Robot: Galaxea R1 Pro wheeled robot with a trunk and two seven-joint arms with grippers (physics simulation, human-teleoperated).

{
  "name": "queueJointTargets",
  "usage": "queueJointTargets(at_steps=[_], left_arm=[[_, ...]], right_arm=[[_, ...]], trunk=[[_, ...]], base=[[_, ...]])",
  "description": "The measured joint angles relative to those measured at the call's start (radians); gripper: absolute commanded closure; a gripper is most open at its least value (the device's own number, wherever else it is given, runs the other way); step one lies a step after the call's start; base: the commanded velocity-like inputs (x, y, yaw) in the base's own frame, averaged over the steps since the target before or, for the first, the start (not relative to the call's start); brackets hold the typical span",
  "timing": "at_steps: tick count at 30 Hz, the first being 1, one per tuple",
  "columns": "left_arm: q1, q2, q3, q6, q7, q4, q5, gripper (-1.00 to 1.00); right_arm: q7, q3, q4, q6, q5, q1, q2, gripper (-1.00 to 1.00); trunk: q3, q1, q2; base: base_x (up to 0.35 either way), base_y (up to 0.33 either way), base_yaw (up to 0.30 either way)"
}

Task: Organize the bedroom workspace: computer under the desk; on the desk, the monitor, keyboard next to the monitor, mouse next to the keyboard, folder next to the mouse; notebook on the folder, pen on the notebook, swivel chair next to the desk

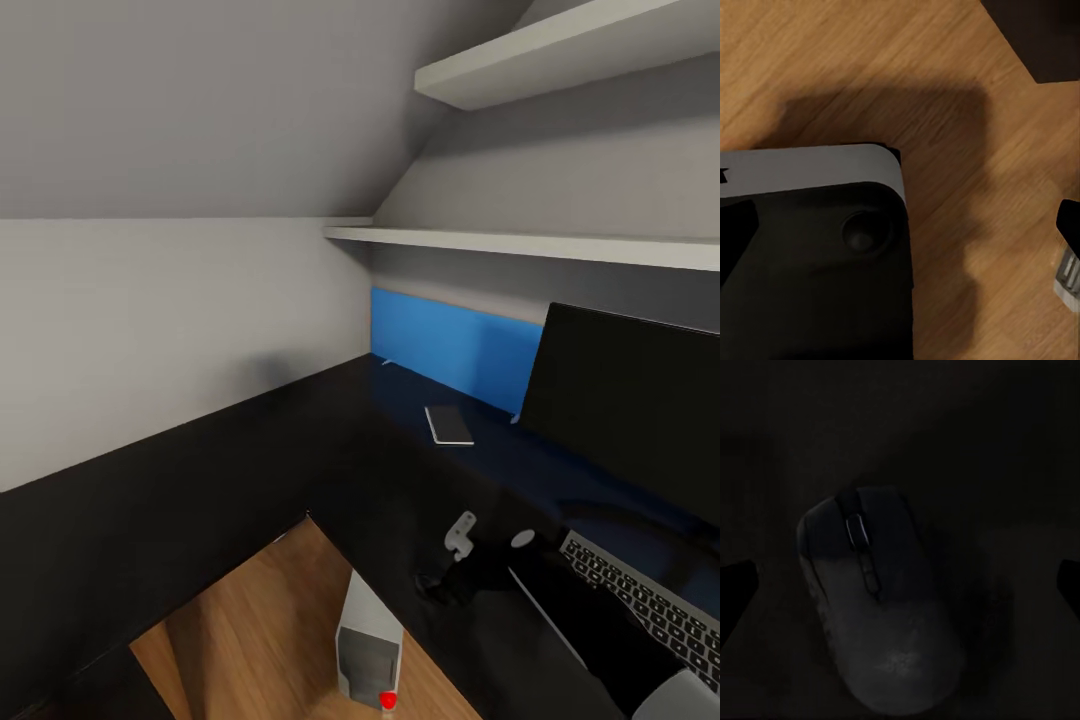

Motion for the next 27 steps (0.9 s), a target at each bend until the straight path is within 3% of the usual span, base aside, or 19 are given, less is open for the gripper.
queueJointTargets(at_steps=[6,19,27], left_arm=[[0.000,0.000,0.010,0.000,0.003,0.000,0.008,-1.00],[0.000,0.000,0.013,-0.001,0.003,0.000,0.011,-1.00],[0.000,0.000,0.013,0.000,0.003,0.000,0.011,-1.00]], right_arm=[[0.037,0.000,0.000,0.019,0.001,-0.007,0.000,-1.00],[0.044,0.000,0.000,0.025,0.003,-0.009,0.000,-1.00],[0.044,0.000,0.001,0.025,0.003,-0.009,0.000,-1.00]], trunk=[[0.000,0.000,0.000],[-0.041,0.050,-0.091],[-0.041,0.050,-0.091]], base=[[0.001,0.000,0.000],[0.000,0.000,0.000],[0.000,0.000,0.000]])
